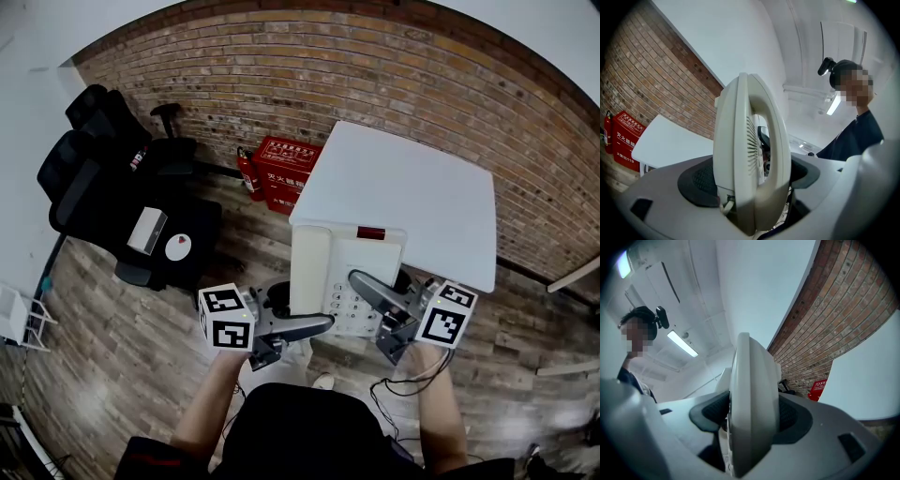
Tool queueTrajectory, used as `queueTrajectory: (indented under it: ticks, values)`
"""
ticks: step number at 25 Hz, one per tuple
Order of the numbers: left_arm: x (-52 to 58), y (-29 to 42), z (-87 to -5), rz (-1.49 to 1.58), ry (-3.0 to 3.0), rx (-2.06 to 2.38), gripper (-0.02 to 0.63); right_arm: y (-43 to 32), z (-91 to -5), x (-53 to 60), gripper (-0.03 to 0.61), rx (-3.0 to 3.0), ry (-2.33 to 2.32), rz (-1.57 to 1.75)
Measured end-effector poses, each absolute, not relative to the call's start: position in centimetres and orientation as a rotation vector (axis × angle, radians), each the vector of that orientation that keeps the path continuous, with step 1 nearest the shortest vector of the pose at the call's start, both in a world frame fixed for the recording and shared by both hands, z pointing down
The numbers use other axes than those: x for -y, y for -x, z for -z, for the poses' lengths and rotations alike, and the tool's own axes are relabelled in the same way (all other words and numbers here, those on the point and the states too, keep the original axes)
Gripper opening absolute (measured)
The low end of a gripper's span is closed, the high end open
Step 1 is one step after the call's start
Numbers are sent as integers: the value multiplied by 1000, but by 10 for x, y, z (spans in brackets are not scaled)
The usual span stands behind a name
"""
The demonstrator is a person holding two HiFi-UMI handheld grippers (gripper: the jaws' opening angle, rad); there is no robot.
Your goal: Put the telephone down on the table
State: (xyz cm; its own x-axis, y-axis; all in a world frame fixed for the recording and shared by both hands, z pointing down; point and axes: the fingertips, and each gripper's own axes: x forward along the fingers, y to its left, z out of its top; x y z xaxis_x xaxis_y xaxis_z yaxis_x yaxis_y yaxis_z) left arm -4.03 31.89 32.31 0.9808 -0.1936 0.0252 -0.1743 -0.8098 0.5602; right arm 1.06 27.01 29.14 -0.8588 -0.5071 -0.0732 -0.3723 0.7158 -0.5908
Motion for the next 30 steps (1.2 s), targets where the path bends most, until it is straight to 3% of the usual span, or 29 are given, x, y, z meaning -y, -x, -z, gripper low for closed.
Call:
queueTrajectory:
  ticks: [30]
  values:
    - [-174, 38, -329, 11, -2522, 196, 416, -16, -299, -127, 254, -2645, 775, 895]
